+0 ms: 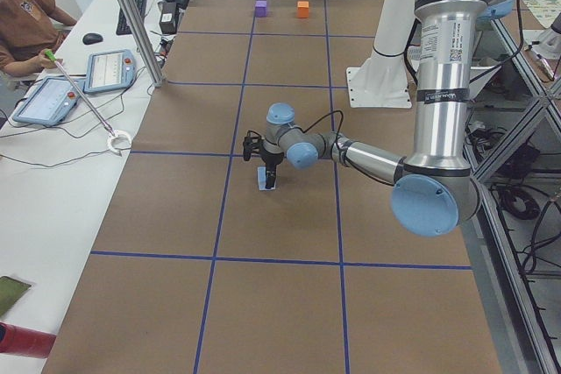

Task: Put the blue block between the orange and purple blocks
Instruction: 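Carry the light blue cube with the left gripper to the table center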

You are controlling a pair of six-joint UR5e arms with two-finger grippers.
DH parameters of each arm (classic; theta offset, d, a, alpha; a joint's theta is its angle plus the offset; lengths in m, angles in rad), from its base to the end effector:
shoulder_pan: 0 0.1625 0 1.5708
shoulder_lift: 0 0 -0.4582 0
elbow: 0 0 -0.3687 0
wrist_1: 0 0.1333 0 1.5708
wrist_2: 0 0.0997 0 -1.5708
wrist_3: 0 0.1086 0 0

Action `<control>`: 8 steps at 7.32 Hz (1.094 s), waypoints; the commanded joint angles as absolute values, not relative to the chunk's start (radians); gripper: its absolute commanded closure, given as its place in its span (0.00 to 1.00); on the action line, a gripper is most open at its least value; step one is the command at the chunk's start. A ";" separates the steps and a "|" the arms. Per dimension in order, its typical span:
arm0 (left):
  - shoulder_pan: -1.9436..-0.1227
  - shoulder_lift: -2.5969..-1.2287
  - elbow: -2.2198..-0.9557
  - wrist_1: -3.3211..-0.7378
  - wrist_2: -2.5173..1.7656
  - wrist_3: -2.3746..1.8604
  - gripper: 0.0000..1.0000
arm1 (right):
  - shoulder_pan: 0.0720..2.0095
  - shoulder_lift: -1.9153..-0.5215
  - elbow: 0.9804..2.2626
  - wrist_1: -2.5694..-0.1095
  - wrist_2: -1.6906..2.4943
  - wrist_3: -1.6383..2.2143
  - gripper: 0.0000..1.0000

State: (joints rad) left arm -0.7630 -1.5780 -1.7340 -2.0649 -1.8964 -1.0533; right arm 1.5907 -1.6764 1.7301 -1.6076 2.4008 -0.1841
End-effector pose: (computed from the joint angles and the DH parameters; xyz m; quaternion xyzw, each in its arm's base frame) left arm 0.2995 -0.4227 0.5777 0.0694 0.3496 -0.0617 0.9323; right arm 0.0615 -0.4197 0.6700 0.0487 -0.4003 -0.0784 0.9117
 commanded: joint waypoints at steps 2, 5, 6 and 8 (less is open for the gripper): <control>-0.761 -1.565 -1.755 -2.059 -1.902 -1.054 1.00 | 1.591 -1.677 1.733 -1.609 2.399 -0.181 0.00; -0.764 -1.548 -1.921 -1.943 -1.930 -1.061 1.00 | 1.592 -1.661 1.772 -1.611 2.395 -0.178 0.00; -0.761 -1.616 -1.983 -1.821 -1.931 -1.069 1.00 | 1.594 -1.666 1.776 -1.611 2.399 -0.176 0.00; -0.732 -1.961 -1.947 -1.581 -1.957 -1.203 1.00 | 1.592 -1.677 1.782 -1.608 2.405 -0.178 0.00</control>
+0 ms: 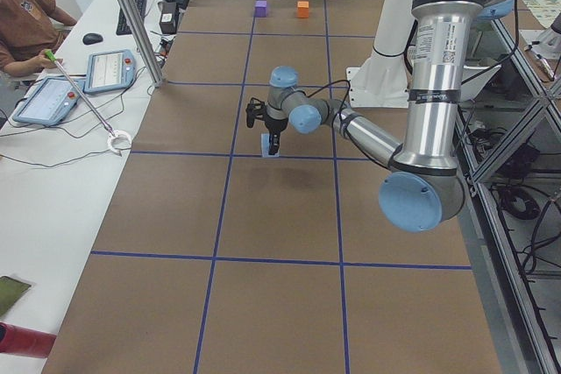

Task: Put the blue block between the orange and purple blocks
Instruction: 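Carry the light blue cube with the left gripper to the table center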

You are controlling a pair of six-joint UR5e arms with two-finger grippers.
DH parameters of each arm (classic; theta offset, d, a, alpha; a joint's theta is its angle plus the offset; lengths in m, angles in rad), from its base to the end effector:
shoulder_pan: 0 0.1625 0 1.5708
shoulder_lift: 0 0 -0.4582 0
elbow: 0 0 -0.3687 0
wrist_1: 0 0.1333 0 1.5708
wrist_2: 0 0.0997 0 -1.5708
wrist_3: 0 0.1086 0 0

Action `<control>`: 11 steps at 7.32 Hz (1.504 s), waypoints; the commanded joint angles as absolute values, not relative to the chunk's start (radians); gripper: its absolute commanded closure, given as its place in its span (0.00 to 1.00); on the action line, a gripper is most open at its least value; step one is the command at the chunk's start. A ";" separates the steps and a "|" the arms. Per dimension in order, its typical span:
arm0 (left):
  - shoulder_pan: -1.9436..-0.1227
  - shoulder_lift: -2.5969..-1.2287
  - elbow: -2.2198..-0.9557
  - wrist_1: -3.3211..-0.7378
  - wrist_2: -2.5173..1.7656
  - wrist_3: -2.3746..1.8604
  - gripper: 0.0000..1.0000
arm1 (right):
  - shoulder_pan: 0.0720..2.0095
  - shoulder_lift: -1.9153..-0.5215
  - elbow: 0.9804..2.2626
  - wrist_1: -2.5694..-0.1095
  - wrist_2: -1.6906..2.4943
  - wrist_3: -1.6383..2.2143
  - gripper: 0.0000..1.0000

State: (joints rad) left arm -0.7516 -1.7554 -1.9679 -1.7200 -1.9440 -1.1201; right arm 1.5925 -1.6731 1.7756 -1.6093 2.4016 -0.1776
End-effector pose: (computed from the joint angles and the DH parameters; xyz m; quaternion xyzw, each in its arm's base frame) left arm 0.3261 -0.4330 0.4191 0.0557 0.3876 -0.0720 0.9173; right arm 0.0623 -0.4229 0.6473 0.0693 -0.3984 -0.0841 0.9107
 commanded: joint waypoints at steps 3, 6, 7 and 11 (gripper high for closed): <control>-0.600 -2.381 -1.653 -1.526 -1.934 -1.284 1.00 | 1.586 -1.626 1.784 -1.608 2.427 -0.055 0.01; -0.502 -2.528 -1.380 -1.616 -1.827 -1.282 1.00 | 1.505 -1.505 1.825 -1.620 2.474 0.159 0.01; -0.485 -2.530 -1.318 -1.662 -1.813 -1.281 1.00 | 1.471 -1.470 1.850 -1.621 2.474 0.258 0.01; -0.468 -2.525 -1.290 -1.661 -1.786 -1.255 0.33 | 1.321 -1.405 1.959 -1.621 2.473 0.584 0.01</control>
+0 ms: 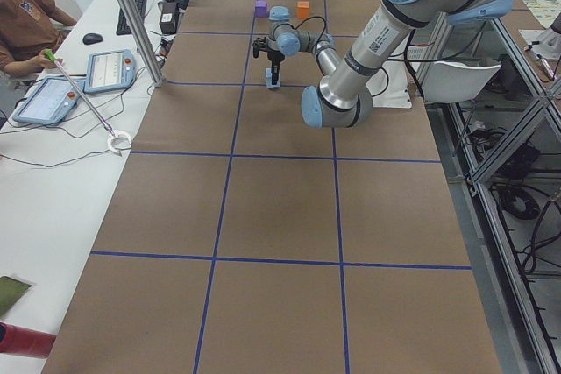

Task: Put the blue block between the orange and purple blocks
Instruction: 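Carry the light blue cube with the left gripper to the table center, then release the light blue cube at center with the left gripper while the right arm approaches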

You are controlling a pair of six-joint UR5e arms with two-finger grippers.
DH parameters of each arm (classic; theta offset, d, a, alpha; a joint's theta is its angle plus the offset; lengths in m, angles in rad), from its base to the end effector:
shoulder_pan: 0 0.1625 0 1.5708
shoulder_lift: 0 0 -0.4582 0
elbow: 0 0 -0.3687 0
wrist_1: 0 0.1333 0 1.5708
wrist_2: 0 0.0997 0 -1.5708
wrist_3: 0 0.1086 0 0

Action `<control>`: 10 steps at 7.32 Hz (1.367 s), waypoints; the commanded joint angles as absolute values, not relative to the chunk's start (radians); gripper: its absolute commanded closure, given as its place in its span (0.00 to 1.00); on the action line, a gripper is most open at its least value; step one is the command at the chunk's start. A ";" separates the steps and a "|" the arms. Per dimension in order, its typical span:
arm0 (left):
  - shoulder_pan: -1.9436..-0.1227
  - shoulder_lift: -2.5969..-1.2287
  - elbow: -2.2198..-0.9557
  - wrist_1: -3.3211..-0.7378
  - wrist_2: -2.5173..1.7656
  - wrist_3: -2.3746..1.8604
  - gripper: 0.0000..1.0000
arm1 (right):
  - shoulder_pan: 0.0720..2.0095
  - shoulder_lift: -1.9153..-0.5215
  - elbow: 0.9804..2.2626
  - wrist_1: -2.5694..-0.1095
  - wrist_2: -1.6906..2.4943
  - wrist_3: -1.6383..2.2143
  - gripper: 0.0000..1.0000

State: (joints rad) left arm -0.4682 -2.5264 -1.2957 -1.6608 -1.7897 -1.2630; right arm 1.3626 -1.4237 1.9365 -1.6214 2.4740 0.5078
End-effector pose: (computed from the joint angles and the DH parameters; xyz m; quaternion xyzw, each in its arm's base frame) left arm 0.6699 -0.4617 0.2016 0.0476 0.3841 -0.0329 0.9215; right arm -0.0580 -0.5066 0.4506 0.0442 -0.4701 0.0319 0.8809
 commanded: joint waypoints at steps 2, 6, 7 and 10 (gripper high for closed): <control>-0.469 -2.520 -1.302 -1.663 -1.789 -1.256 0.00 | 1.283 -1.384 1.979 -1.621 2.465 0.632 0.01; -0.579 -2.496 -1.509 -1.585 -2.044 -1.262 0.00 | 1.148 -1.275 1.990 -1.634 2.386 0.772 0.01; -0.627 -2.461 -1.593 -1.495 -2.054 -1.253 0.00 | 1.087 -1.191 1.991 -1.682 2.361 0.869 0.01; -0.806 -2.228 -1.791 -1.373 -2.128 -0.983 0.00 | 0.756 -0.964 1.956 -1.770 2.115 1.081 0.01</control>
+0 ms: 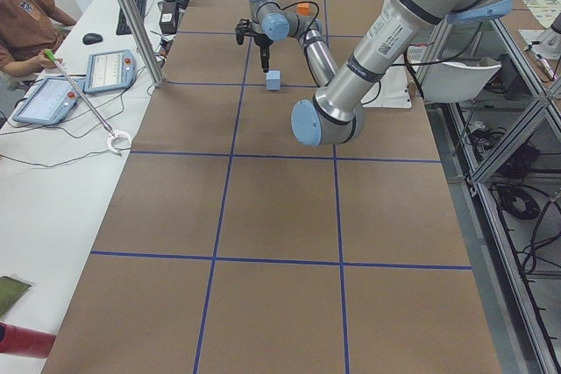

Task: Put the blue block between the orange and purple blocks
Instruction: 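Release the light blue cube at center with the left gripper while the right arm approaches, then grasp the light blue cube with the right gripper while the left arm withdraws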

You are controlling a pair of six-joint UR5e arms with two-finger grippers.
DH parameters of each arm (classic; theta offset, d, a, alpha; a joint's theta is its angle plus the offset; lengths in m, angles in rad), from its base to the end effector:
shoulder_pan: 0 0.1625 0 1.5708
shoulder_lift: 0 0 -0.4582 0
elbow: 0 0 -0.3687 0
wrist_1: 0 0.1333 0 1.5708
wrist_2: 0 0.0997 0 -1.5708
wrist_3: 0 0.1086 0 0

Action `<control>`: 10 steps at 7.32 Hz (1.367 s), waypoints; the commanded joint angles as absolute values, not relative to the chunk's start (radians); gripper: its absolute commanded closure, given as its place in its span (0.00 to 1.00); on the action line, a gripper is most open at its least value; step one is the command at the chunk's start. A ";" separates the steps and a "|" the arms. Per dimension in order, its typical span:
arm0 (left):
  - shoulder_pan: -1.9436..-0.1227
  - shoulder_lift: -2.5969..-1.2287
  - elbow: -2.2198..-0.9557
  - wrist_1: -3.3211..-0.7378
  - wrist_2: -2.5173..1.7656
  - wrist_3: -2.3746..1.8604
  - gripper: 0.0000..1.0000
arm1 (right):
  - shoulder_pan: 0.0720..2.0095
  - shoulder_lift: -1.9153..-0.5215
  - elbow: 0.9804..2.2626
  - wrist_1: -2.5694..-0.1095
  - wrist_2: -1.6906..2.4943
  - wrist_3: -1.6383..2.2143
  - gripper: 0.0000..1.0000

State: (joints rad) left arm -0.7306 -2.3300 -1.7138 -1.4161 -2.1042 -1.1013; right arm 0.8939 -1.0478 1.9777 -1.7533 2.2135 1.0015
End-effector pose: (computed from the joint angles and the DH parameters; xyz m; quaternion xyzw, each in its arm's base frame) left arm 0.4548 -0.5124 0.2064 -0.0036 0.4292 -0.0215 0.9029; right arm -0.3111 -0.4960 0.2599 0.0126 -0.4542 0.0289 0.8904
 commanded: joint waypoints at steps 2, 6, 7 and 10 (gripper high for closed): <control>-0.909 -2.066 -1.854 -1.371 -2.131 -0.773 0.00 | 0.630 -0.792 1.779 -1.755 1.989 1.179 0.01; -1.115 -1.873 -1.873 -1.377 -2.129 -0.386 0.00 | 0.514 -0.715 1.493 -1.577 1.855 1.207 0.01; -1.133 -1.865 -1.870 -1.378 -2.128 -0.358 0.00 | 0.497 -0.715 1.471 -1.577 1.833 1.200 0.01; -1.193 -1.849 -1.847 -1.376 -2.122 -0.275 0.00 | 0.469 -0.707 1.366 -1.475 1.804 1.196 0.01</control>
State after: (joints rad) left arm -1.1675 -1.8605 -1.8556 -1.3759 -2.1249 -0.3015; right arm 0.4797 -0.7098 1.4133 -1.5351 1.8123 1.1958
